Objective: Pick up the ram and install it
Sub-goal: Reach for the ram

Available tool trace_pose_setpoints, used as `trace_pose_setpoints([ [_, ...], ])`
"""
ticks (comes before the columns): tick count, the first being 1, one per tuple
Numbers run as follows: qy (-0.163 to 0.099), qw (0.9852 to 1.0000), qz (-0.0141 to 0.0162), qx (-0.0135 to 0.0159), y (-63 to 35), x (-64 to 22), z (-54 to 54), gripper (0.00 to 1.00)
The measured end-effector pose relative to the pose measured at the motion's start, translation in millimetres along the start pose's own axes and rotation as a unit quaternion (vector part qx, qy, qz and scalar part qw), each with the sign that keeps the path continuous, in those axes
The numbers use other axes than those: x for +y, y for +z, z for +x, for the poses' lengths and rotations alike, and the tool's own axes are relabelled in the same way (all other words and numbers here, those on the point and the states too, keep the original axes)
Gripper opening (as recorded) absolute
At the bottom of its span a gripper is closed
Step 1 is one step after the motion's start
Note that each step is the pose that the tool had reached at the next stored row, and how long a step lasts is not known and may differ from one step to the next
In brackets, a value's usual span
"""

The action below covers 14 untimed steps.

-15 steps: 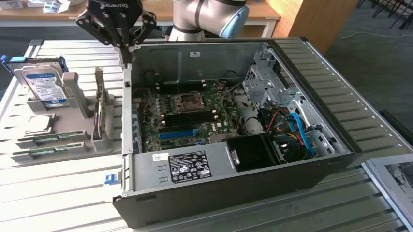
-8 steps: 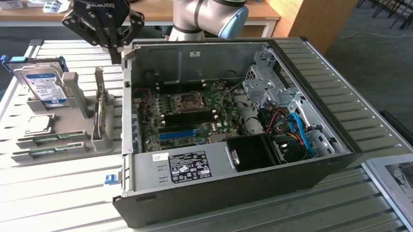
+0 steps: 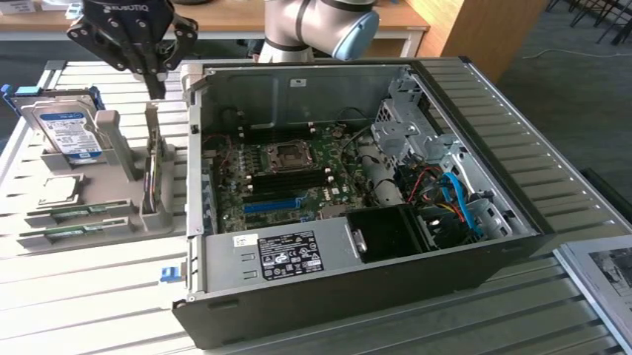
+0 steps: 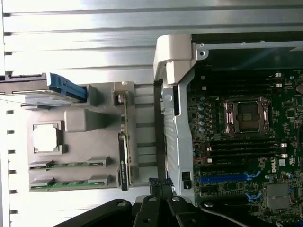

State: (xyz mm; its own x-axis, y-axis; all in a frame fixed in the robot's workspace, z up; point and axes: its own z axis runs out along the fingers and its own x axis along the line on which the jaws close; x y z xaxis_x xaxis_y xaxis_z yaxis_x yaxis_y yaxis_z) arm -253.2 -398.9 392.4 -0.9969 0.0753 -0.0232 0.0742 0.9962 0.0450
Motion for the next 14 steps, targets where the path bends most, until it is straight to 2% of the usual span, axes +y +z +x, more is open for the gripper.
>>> trace_pose_setpoints([
  [14, 0.000, 1.0000, 0.0000, -0.0001, -0.9, -3.2, 42.2, 0.10],
])
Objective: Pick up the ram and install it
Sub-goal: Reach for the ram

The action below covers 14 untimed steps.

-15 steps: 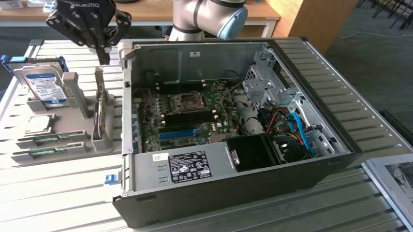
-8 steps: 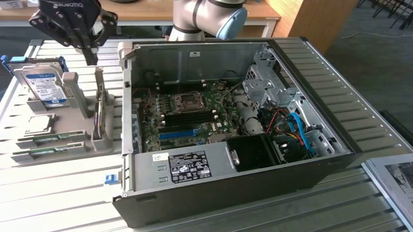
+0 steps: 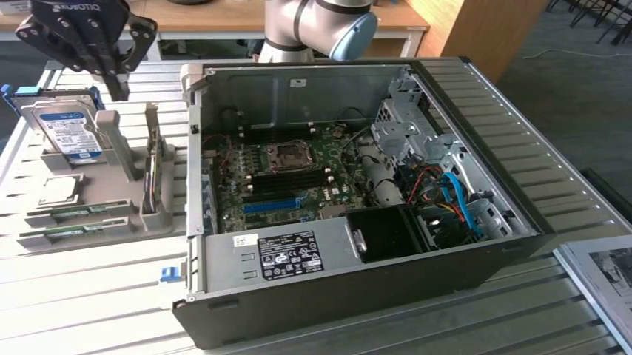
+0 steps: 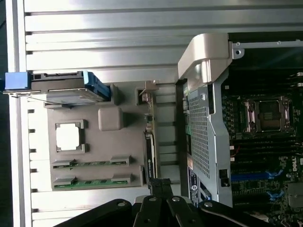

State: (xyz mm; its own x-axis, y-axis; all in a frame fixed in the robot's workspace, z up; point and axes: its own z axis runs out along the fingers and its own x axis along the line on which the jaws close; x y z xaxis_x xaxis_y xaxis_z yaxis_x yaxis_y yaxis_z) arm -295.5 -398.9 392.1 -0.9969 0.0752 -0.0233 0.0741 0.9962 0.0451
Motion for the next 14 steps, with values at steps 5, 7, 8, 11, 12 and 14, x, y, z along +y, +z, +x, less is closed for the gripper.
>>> trace_pose_setpoints([
  [5, 0.000, 1.0000, 0.0000, 0.0000, -0.3, -1.0, 13.7, 0.10],
  [7, 0.000, 1.0000, 0.0000, 0.0001, -0.5, -1.4, 19.1, 0.10],
  [8, 0.000, 1.0000, 0.0000, 0.0000, -0.5, -1.6, 21.7, 0.10],
  [11, 0.000, 1.0000, 0.0000, 0.0000, -0.8, -2.2, 29.6, 0.10],
  [12, 0.000, 1.0000, 0.0000, 0.0000, -0.8, -2.4, 32.2, 0.10],
  [14, 0.000, 1.0000, 0.0000, 0.0000, -0.9, -2.7, 37.2, 0.10],
])
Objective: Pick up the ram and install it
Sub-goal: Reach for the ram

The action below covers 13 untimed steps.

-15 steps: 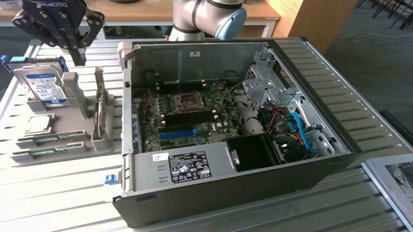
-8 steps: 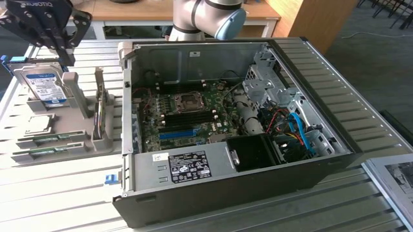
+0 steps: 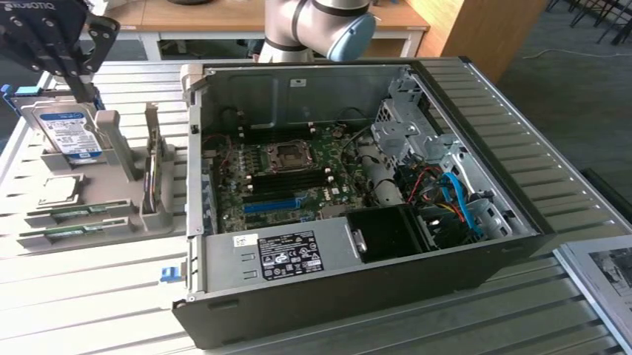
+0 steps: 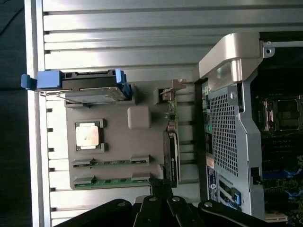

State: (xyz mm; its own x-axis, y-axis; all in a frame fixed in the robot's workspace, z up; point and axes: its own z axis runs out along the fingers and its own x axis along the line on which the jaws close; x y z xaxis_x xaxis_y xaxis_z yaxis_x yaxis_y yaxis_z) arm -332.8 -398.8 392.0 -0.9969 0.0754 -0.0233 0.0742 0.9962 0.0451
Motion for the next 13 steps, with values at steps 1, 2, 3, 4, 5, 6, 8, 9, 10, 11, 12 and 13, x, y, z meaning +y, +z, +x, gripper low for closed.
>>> trace_pose_setpoints([
  [1, 0.000, 1.0000, 0.0000, 0.0000, -0.1, -0.2, 2.5, 0.10],
  [2, 0.000, 1.0000, 0.0000, 0.0000, -0.1, -0.4, 5.1, 0.10],
  [3, 0.000, 1.0000, 0.0000, 0.0000, -0.2, -0.6, 7.7, 0.10],
  [4, 0.000, 1.0000, 0.0000, 0.0000, -0.2, -0.8, 10.4, 0.10],
  [5, 0.000, 1.0000, 0.0000, 0.0000, -0.3, -1.0, 13.1, 0.10],
  [6, 0.000, 1.0000, 0.0000, 0.0000, -0.4, -1.2, 15.8, 0.10],
  [8, 0.000, 1.0000, 0.0000, 0.0000, -0.5, -1.6, 21.1, 0.10],
  [9, 0.000, 1.0000, 0.0000, 0.0000, -0.5, -1.8, 23.6, 0.10],
  [10, 0.000, 1.0000, 0.0000, 0.0000, -0.6, -2.0, 26.1, 0.10],
  [11, 0.000, 1.0000, 0.0000, 0.0000, -0.7, -2.1, 28.7, 0.10],
  [12, 0.000, 1.0000, 0.0000, 0.0000, -0.8, -2.3, 31.2, 0.10],
  [13, 0.000, 1.0000, 0.0000, 0.0000, -0.8, -2.5, 33.8, 0.10],
])
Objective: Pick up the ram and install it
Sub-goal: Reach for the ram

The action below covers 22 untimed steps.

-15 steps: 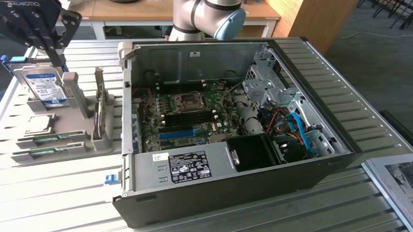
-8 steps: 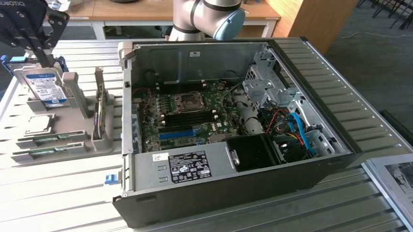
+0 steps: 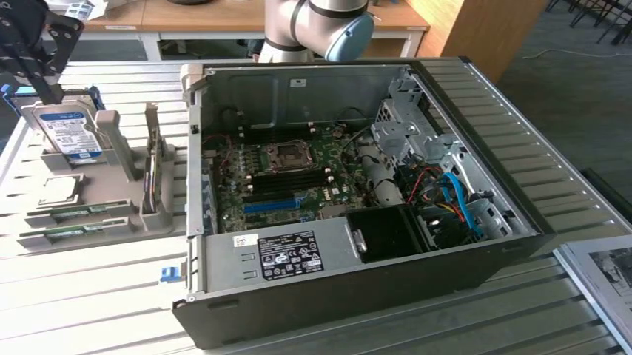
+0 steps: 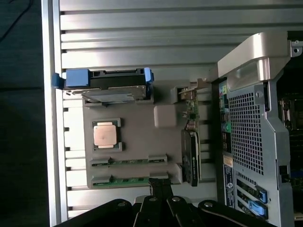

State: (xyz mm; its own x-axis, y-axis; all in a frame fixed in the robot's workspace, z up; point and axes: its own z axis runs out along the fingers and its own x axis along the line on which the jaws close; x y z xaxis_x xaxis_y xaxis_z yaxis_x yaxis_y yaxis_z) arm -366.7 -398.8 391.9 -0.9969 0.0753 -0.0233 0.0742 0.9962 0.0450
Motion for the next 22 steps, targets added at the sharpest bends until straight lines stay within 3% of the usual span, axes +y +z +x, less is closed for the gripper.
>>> trace_pose_setpoints([
  [12, 0.000, 1.0000, 0.0000, 0.0000, -0.6, -2.3, 30.2, 0.10],
  [22, 0.000, 1.0000, 0.0000, 0.0000, -0.7, -2.6, 34.4, 0.10],
])
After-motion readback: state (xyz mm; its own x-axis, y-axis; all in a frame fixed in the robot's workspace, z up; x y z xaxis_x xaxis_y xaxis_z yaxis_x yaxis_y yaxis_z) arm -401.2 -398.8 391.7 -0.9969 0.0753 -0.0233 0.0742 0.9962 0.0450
